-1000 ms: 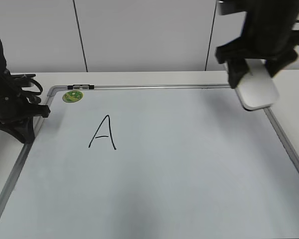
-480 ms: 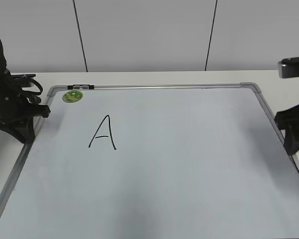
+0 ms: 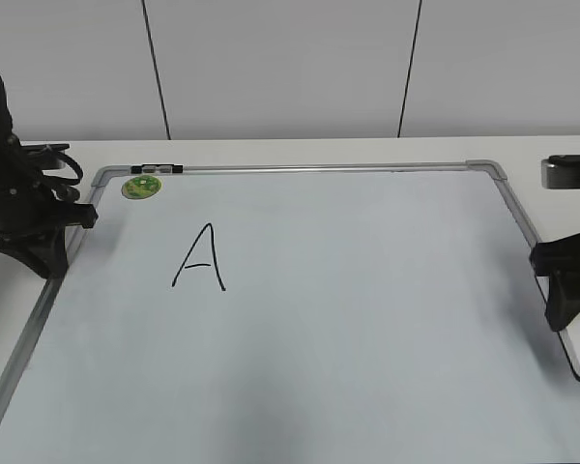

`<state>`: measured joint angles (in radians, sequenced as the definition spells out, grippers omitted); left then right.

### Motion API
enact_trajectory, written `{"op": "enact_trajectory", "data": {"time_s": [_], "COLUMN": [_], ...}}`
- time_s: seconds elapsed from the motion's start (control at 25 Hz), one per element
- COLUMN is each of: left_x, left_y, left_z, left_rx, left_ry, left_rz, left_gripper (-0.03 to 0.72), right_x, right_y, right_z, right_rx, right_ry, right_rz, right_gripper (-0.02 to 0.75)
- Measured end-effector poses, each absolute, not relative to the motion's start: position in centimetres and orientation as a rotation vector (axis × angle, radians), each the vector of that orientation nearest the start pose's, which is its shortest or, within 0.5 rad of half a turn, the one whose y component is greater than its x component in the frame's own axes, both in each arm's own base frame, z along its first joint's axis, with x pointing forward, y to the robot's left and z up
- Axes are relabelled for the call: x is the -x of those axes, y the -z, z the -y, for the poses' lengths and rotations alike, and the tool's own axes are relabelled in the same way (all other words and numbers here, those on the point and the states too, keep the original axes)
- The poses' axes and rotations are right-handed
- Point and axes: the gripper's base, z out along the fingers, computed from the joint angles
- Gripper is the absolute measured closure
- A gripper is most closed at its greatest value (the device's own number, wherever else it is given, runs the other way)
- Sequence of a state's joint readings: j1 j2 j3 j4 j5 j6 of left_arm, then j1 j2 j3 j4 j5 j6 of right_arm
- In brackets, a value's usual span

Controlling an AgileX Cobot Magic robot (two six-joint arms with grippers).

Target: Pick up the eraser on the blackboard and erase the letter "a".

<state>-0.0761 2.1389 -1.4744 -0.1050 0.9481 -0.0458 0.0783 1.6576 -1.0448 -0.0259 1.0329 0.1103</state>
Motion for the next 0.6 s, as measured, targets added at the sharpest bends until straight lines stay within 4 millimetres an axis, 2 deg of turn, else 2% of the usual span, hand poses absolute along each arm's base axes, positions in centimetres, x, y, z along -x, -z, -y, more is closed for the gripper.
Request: {"op": "enact_trajectory", "data": {"time_s": [0.24, 0.6], "left_x": [-40.9, -40.9], "left_y": [-13.1, -13.1], "left_z": [3.9, 3.9], "left_rx": [0.045, 0.045], "left_ry": [0.138, 0.138], "left_rz": [-3.098, -3.098], "left_gripper": [0.586, 0.585], "right_x": [-31.3, -31.8], "right_y": [-17.9, -16.6], "right_z": [-2.3, -2.3], "right_rx": [-0.012, 0.003], "right_ry": [0.009, 0.005], "right_rz": [-3.210, -3.273], "right_gripper": [0.218, 0.218]}}
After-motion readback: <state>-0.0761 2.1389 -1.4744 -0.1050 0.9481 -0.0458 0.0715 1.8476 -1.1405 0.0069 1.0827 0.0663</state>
